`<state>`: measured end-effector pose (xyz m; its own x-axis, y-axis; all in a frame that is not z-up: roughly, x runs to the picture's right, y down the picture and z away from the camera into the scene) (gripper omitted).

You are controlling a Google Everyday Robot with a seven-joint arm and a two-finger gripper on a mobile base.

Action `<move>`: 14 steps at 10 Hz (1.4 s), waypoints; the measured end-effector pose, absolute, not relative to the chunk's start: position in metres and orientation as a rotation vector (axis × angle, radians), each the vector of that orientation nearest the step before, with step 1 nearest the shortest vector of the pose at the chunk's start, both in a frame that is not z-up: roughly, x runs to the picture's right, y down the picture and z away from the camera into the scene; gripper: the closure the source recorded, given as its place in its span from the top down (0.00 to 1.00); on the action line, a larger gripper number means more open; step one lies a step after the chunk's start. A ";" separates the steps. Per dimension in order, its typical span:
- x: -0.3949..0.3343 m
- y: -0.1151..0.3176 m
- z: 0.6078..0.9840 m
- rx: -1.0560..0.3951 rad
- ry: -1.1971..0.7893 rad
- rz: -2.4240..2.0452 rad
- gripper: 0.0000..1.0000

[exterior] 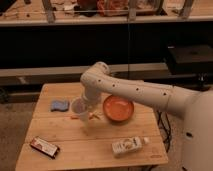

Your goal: Pick up the ceramic cup

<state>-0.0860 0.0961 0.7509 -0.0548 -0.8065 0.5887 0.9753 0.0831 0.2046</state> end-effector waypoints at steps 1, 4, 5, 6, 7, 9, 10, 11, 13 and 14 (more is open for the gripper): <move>-0.087 0.096 0.751 -0.318 -0.672 -1.492 0.00; -0.087 0.096 0.751 -0.318 -0.674 -1.494 0.00; -0.088 0.095 0.751 -0.317 -0.674 -1.495 0.00; -0.088 0.095 0.751 -0.317 -0.674 -1.496 0.00; -0.088 0.095 0.751 -0.317 -0.675 -1.497 0.00; -0.089 0.094 0.751 -0.316 -0.676 -1.499 0.00; -0.089 0.094 0.751 -0.316 -0.676 -1.499 0.00; -0.089 0.094 0.752 -0.317 -0.677 -1.500 0.00; -0.090 0.093 0.752 -0.315 -0.678 -1.502 0.00; -0.091 0.093 0.752 -0.315 -0.678 -1.503 0.00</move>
